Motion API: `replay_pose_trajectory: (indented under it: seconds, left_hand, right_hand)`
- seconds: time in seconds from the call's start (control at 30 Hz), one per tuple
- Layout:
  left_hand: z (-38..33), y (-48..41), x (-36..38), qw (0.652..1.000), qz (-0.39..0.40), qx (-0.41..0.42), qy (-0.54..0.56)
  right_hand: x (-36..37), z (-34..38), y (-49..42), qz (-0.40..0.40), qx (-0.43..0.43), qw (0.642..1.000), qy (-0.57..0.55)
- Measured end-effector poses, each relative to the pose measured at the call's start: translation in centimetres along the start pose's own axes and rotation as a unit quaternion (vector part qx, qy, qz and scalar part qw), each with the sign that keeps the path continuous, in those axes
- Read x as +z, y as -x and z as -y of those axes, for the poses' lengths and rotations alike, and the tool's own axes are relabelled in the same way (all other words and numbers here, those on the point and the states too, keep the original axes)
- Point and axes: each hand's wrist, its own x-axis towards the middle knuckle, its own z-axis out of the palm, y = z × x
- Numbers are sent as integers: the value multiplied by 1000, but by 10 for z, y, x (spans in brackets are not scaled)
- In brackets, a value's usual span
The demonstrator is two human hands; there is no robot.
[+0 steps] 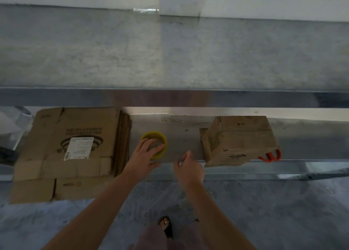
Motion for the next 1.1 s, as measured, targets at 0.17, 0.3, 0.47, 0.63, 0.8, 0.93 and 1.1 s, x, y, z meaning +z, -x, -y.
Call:
replay_pose_trajectory:
  seconds: [0.17,0.3,0.47,0.63,0.8,0.93,1.1]
  left_hand:
    - [-11,16,-6,998,-49,-1,-29]
    - [-36,22,-21,994,-59,15,-92]
    - [-81,20,-49,994,-62,22,-86]
    - [-151,5,-68,991,-111,50,-48]
    - [-224,-9,-55,986,-165,38,0]
    - [-252,-17,-32,982,-175,-33,61]
    - [-259,-20,-12,953,-212,-102,193]
  right_hand:
    - [-22,-12,20,-19,-102,993,52]
    - [-57,-10,51,-126,-261,955,69]
    - [-122,-7,67,-226,-349,896,155]
    - [-192,-44,54,-223,-331,907,137]
    - [-248,-108,20,-169,-287,930,152]
    - [-266,-150,-8,-130,-262,950,109]
    - [-258,-161,-20,-9,-232,970,-66]
